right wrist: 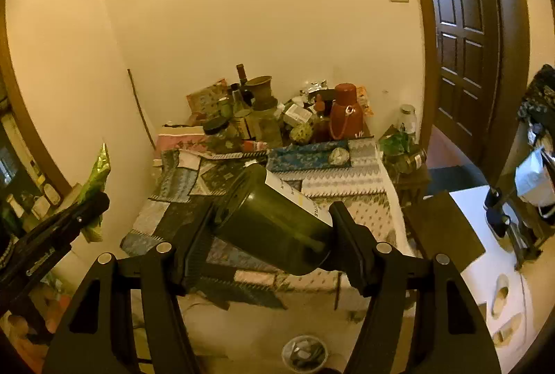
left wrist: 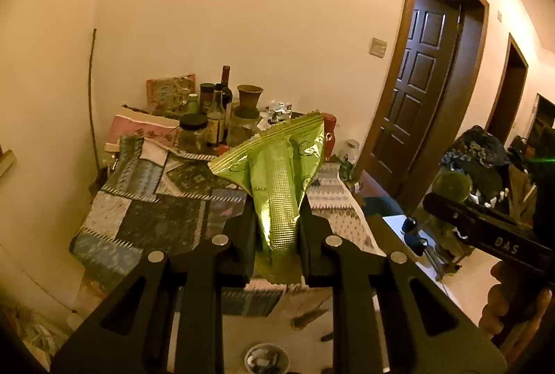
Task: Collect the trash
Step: 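Lift the green wrapper and dark green bottle off the table with both tools, then carry the green wrapper and dark green bottle down toward the floor bin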
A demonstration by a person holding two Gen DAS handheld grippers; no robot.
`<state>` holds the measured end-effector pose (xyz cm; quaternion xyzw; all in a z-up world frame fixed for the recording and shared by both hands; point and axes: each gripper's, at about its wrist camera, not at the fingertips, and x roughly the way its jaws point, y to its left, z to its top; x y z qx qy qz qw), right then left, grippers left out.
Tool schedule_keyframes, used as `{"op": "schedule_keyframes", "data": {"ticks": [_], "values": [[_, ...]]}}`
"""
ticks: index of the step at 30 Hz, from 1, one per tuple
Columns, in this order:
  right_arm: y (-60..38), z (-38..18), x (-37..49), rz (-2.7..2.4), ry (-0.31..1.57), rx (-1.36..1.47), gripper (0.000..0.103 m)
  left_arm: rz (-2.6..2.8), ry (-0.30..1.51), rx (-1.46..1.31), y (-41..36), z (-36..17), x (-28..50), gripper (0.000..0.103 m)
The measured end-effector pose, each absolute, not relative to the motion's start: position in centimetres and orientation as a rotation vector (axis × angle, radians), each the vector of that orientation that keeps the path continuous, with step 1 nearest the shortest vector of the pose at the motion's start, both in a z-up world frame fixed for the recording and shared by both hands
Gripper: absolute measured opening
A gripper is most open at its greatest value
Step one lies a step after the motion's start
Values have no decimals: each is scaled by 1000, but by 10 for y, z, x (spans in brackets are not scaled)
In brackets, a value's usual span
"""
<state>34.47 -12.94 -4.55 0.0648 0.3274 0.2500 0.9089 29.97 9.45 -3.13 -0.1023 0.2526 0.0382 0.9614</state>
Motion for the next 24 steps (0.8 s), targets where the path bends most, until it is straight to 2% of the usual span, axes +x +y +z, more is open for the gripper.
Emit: {"op": "schedule_keyframes", "data": {"ticks": [11,24], "values": [[-119,-62,256,437,733,145,62,-3,552,-188,107,-56,211,20],[-132,-111,238,389,896,117,62,-71,723,-219,89,-108,211,20]]}}
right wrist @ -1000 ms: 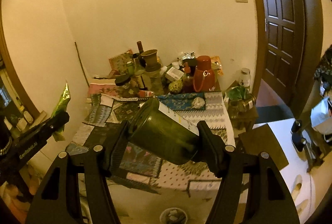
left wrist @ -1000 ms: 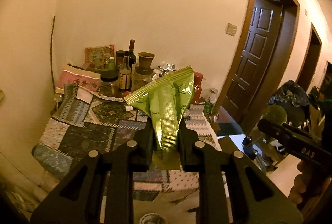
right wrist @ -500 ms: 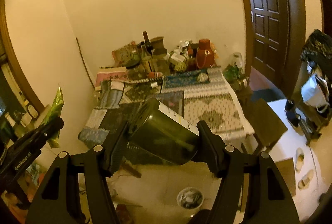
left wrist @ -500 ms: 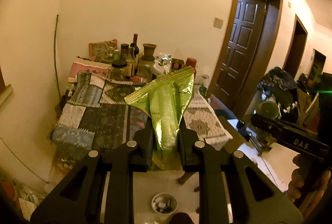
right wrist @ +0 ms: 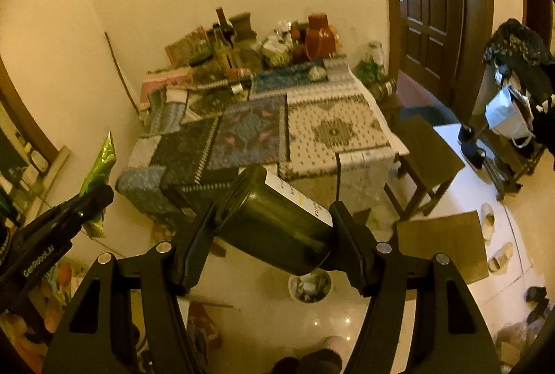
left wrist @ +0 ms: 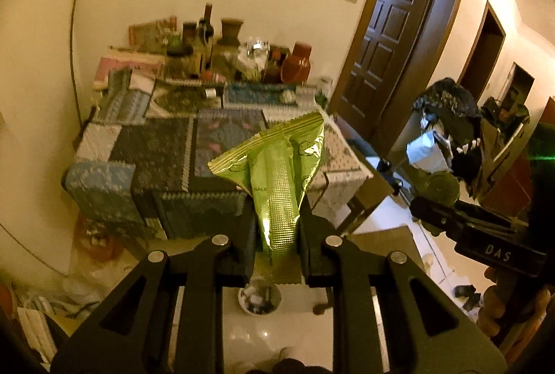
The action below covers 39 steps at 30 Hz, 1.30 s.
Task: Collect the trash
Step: 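Carry the green wrapper and dark green bottle down toward the floor bin, then open the right tool to drop the bottle into the bin while the left tool drops the wrapper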
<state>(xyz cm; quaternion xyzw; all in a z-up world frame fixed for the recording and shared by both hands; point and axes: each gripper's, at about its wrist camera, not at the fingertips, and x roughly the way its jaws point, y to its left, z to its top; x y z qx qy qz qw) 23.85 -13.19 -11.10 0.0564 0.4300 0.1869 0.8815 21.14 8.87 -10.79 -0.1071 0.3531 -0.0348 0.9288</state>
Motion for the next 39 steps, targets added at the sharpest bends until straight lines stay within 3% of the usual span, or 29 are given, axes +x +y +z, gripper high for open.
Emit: {"op": "schedule_keyframes", "data": {"ticks": [10,26,34,39], "values": [[-136,-219,268,414,1062,82,62,-40,885,-244,68,-206,254,20],[-102,-487,306,457,1298,21,62,59,1123,-335,74,-467,281,20],[-77,-578,316,531,1402,50,63,90,1185,-350,84,-562,285,20],[-76,-601,308,506,1384,-45,64,87,1217,-349,81,-597,296,20]]}}
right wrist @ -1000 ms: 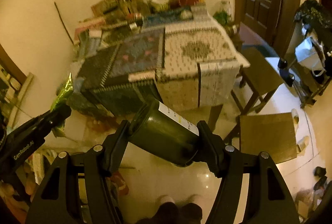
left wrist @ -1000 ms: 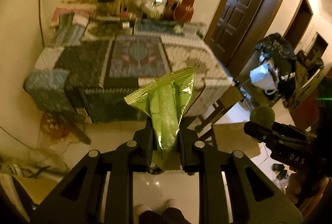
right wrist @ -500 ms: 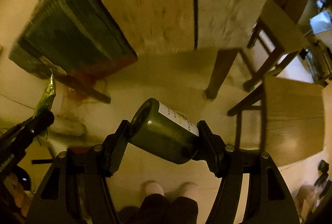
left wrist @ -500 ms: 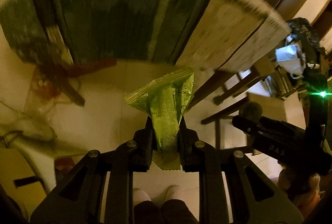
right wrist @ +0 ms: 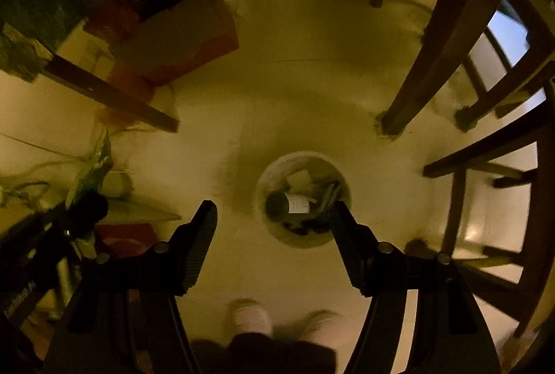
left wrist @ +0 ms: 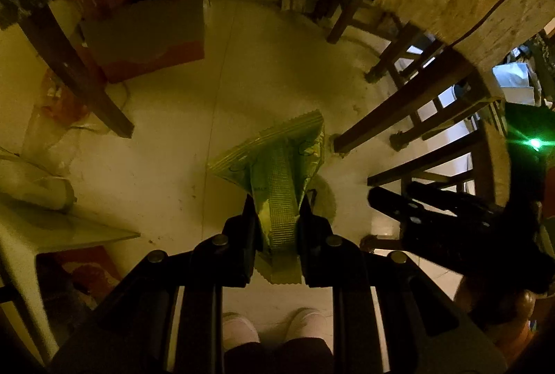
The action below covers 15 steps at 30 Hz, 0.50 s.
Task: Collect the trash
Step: 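Open the right tool to drop the bottle into the bin while the left tool drops the wrapper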
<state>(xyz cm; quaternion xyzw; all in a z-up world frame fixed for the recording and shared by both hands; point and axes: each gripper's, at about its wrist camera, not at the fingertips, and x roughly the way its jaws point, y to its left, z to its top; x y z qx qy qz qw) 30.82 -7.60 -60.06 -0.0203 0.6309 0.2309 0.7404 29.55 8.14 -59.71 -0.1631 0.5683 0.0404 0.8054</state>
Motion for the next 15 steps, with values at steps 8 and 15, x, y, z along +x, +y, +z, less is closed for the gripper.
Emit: {"op": "schedule_keyframes", "data": {"ticks": [8,15], "values": [[-114,-607,313,434,1421,8,64,21,1298,-379,54,-645,321,20],[-139,-608,320,371,1402,33,64,-32,1373,-384,24,-702,345,22]]}}
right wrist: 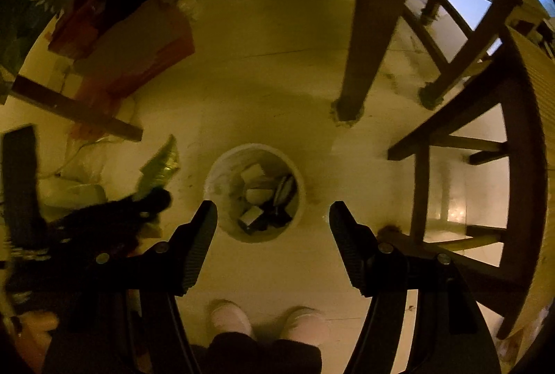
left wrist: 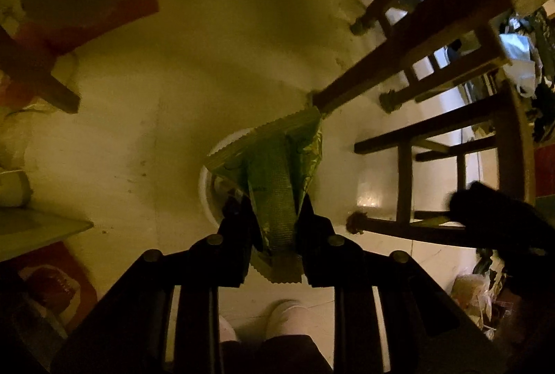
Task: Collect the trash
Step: 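Raise both empty tools from the bin back toward the table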
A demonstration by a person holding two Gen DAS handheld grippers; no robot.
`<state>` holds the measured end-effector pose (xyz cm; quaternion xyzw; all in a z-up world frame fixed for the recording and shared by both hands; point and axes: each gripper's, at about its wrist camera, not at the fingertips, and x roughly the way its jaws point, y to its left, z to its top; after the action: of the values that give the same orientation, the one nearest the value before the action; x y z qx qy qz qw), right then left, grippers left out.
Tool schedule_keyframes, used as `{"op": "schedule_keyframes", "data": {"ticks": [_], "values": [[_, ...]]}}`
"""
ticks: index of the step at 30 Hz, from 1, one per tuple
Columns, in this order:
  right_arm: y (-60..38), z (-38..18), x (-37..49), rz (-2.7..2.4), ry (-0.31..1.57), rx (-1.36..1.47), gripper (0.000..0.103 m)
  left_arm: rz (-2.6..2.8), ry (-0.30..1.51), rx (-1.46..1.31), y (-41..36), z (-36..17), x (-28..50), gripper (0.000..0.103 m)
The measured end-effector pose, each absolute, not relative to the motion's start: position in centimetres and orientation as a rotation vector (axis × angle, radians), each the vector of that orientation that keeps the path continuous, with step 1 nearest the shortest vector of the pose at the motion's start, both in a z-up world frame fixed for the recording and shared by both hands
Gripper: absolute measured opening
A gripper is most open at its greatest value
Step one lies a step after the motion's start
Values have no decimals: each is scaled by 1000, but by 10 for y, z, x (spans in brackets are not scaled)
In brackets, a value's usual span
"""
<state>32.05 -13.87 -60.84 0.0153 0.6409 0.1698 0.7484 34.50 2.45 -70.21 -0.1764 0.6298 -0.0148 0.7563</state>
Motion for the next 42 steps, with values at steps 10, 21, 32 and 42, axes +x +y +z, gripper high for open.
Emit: {"op": "schedule_keyframes", "data": {"ticks": [10,21,32,42], "values": [[-152,-619,322,347,1392,66,64,-55,1460,-420,18,-753,358,49],[-147,-563,321,375,1365,51,64,-23,1400,-352,34,-668,344,49],[-134,-385,319,408,1186,47,64,14,1161,-257,59,-440,320,49],[-139,-202,293,403,983,62,64,9,887,-209,68,-227,282,49]]}}
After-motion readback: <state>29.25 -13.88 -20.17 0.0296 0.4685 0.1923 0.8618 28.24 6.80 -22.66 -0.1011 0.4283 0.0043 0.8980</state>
